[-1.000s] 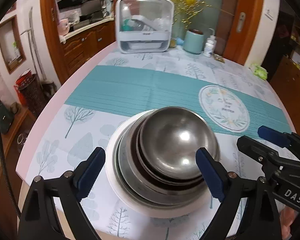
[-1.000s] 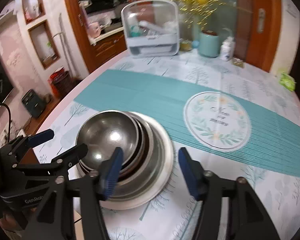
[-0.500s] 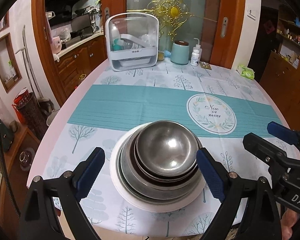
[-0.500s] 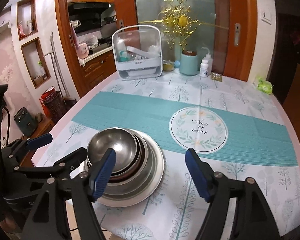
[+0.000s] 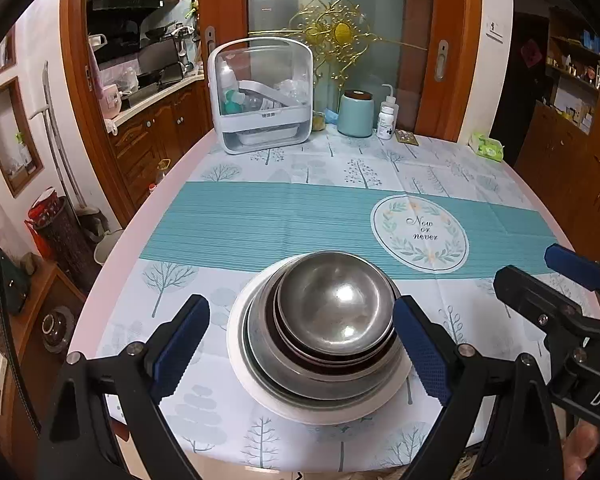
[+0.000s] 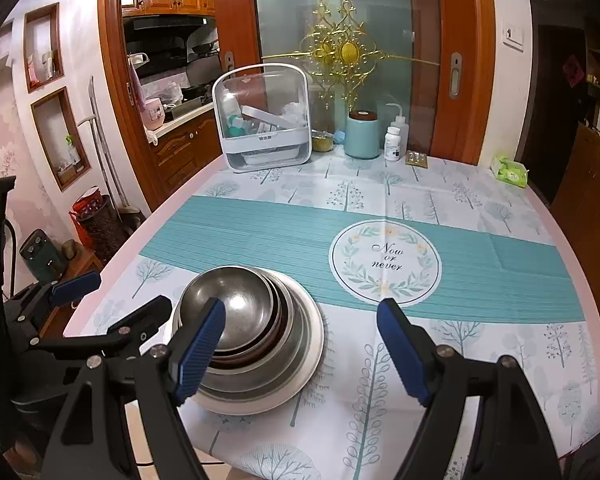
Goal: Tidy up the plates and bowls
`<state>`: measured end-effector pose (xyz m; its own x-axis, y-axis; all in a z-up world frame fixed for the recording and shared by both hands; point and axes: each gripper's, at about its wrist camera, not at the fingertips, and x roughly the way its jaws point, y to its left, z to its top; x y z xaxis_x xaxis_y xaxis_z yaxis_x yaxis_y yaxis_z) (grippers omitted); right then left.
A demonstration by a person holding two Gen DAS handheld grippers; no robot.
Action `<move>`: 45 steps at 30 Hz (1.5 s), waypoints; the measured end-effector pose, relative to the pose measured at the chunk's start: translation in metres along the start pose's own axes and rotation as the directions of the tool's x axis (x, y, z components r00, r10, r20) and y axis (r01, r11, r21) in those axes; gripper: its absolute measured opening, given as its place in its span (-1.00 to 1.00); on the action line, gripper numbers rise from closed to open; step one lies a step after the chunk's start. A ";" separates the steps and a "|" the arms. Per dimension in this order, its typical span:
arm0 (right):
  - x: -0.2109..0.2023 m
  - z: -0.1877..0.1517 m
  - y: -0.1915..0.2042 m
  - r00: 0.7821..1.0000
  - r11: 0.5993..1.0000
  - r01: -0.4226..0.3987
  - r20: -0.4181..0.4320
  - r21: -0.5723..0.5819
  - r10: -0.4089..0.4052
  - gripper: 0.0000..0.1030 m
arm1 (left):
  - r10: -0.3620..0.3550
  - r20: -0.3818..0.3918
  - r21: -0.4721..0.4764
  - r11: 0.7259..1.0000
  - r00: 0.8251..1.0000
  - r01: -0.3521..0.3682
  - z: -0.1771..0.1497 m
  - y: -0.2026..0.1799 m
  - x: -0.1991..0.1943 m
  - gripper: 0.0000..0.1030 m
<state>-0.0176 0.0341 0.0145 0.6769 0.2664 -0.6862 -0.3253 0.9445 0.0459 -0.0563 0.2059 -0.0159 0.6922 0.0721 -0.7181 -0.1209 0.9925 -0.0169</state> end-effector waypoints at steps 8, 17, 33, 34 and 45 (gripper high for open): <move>-0.003 -0.001 0.001 1.000 1.000 0.002 0.006 0.003 -0.002 0.53 | 0.017 0.000 0.009 1.000 1.000 -0.017 -0.002 -0.001 0.001 0.79; -0.004 -0.002 0.003 1.000 1.000 0.006 0.009 0.005 -0.006 0.54 | 0.025 0.003 0.016 1.000 1.000 -0.025 -0.002 -0.002 0.000 0.79; -0.005 -0.004 0.002 1.000 1.000 0.012 0.017 0.007 -0.012 0.54 | 0.017 0.001 0.038 0.999 1.000 -0.017 -0.004 -0.002 0.001 0.79; -0.005 -0.004 0.002 1.000 1.000 0.010 0.017 0.007 -0.010 0.54 | 0.018 0.001 0.034 0.999 1.000 -0.018 -0.004 -0.002 0.001 0.79; -0.005 -0.005 0.001 1.000 1.000 0.010 0.017 0.007 -0.010 0.54 | 0.017 -0.009 0.008 1.000 1.000 -0.017 -0.004 0.001 0.000 0.79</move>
<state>-0.0251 0.0330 0.0145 0.6913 0.2598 -0.6743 -0.3137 0.9485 0.0438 -0.0595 0.2066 -0.0190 0.6835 0.0883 -0.7246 -0.1272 0.9919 0.0010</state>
